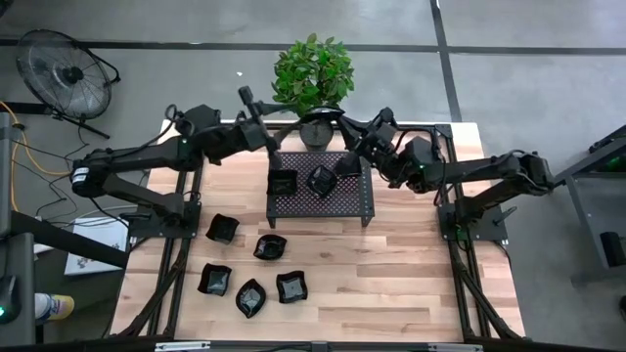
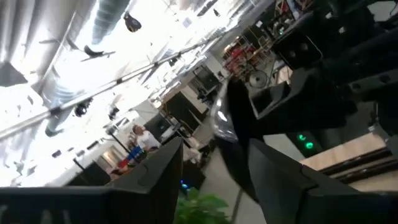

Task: Pick & Place Mini shaped plates
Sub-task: Stack the black leaf-shaped plate on top of the other black leaf-shaped plates on the shelf

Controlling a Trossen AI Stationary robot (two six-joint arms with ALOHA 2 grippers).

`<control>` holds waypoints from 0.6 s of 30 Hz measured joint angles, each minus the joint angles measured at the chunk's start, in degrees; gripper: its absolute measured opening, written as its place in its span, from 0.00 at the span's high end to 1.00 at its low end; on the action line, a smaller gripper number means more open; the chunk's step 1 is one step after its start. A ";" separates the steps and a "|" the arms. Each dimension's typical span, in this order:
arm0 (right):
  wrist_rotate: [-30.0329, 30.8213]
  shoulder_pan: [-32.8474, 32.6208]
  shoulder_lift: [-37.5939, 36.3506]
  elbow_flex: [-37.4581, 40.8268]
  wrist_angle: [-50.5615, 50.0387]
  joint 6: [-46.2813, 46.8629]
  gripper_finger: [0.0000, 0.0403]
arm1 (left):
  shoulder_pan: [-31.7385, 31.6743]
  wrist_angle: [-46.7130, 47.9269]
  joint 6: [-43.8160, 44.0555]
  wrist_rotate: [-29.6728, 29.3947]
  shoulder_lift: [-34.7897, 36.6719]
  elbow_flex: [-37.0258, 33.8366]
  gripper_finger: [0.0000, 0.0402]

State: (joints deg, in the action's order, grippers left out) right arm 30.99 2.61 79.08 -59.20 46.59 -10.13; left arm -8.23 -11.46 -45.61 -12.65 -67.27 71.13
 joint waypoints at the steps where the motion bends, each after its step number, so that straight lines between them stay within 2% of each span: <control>1: 0.03 0.29 -0.30 0.00 -1.01 0.94 1.00 | 0.00 0.17 -1.00 -0.07 0.62 0.00 0.57; 7: -0.54 2.95 -2.95 -0.04 -9.08 7.01 1.00 | 0.00 4.15 -5.18 -0.20 6.25 0.00 0.56; 9: -2.06 4.24 -3.87 -2.13 -14.52 9.08 1.00 | 0.00 7.35 -5.18 -0.40 8.64 0.00 0.56; 14: -8.60 8.78 -3.69 -15.43 -40.30 11.89 1.00 | -0.02 17.40 -5.13 -2.71 14.10 0.04 0.56; 18: -17.84 14.40 -1.36 -28.79 -65.56 18.04 1.00 | -0.04 26.16 -3.46 -3.50 17.68 0.07 0.56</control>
State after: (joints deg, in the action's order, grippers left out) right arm 13.15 17.01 77.72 -87.99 -18.97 7.91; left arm -8.27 14.69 -49.07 -16.15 -49.58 71.20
